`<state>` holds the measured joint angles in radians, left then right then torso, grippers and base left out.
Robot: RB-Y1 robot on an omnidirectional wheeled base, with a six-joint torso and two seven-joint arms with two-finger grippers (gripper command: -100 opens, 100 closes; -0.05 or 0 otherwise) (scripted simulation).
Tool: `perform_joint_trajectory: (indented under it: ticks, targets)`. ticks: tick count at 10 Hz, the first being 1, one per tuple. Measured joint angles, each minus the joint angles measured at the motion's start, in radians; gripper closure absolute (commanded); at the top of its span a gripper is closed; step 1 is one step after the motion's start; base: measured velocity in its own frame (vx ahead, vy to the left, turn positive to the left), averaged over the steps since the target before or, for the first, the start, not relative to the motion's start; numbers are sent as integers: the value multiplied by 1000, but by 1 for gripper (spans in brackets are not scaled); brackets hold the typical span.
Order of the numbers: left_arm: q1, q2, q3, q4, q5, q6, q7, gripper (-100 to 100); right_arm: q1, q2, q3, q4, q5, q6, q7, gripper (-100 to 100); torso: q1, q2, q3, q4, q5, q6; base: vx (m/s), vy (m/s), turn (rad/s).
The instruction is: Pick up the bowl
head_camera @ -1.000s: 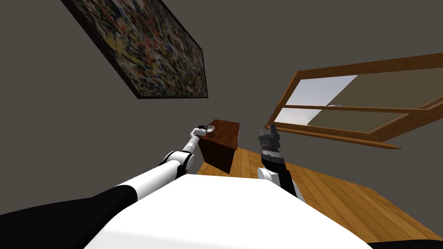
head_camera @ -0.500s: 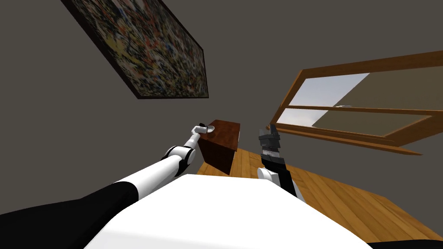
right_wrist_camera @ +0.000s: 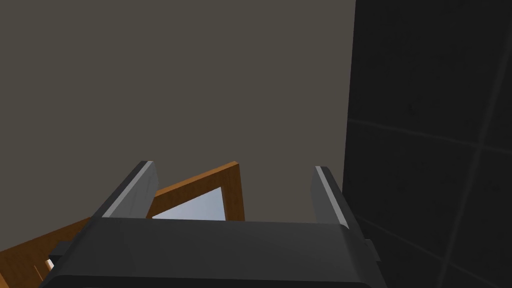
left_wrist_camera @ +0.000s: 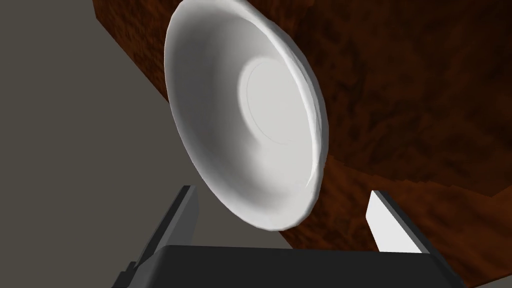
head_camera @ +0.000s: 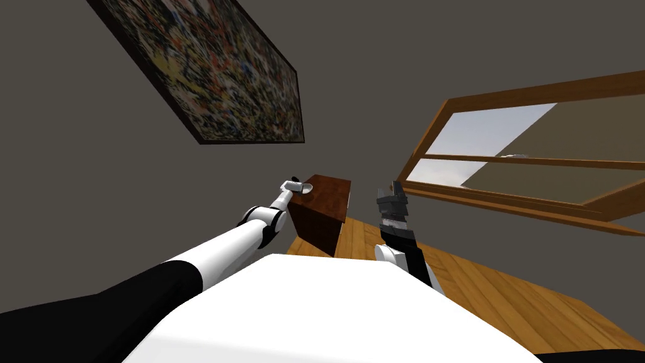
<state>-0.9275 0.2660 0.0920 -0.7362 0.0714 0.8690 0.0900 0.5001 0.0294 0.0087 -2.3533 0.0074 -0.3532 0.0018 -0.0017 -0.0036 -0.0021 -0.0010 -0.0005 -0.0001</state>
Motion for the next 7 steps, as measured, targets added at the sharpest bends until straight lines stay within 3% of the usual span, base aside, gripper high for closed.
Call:
perform_joint_trajectory:
  ticks: [7]
  targets:
    - [-123, 11, 6, 160, 44, 149, 23, -100, 0, 0, 0, 0, 0, 0, 0, 0, 0, -1, -1, 0, 0, 0, 45, -24, 39]
